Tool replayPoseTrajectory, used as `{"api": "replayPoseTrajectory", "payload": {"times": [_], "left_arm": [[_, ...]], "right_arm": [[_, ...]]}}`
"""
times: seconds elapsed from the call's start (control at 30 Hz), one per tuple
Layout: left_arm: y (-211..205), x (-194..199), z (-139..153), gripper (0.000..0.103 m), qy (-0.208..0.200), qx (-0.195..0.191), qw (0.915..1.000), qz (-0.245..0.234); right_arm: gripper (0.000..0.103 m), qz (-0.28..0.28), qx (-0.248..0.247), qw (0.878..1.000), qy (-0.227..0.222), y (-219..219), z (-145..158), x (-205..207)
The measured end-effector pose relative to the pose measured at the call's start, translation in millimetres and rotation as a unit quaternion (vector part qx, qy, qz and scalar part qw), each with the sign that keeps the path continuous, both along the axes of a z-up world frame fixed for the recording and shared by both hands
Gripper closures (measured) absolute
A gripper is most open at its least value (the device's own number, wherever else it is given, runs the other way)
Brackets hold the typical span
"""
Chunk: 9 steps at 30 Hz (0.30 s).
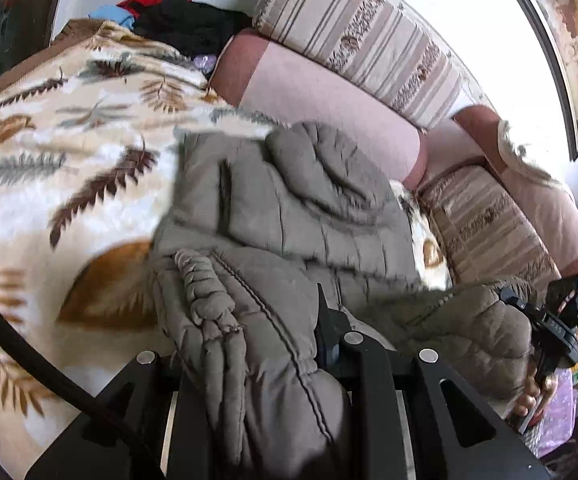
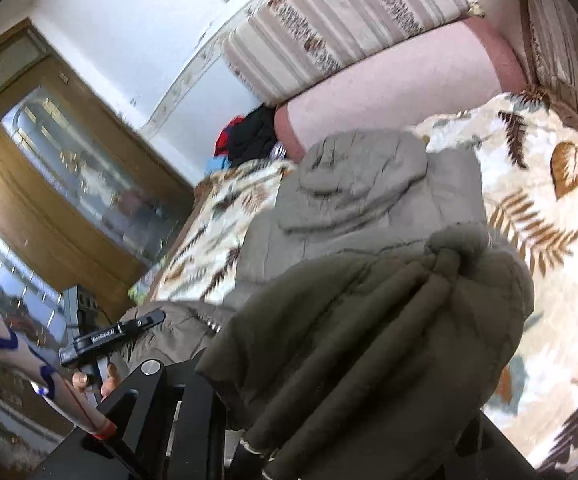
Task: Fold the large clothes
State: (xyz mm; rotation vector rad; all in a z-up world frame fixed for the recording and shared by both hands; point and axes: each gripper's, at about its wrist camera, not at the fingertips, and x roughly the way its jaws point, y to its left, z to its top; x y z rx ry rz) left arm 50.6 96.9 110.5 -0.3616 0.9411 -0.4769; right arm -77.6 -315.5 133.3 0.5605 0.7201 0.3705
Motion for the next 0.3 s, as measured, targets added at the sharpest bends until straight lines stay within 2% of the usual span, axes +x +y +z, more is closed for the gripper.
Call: {"api": "replayPoseTrajectory", "payload": {"times": [0.17, 0.3], "left_arm": [[-16, 59, 6, 0.082, -0.014, 0.033, 0.9993, 0.012], [-33, 132, 4, 0.082, 0.007, 0.051, 0.9983, 0.025]], "right_arm": [[0.082, -0.047, -0.006, 0.999, -0.003, -16, 14, 51], [0.082, -0.072, -0.013, 0.997, 0.009, -26, 19, 107]]}}
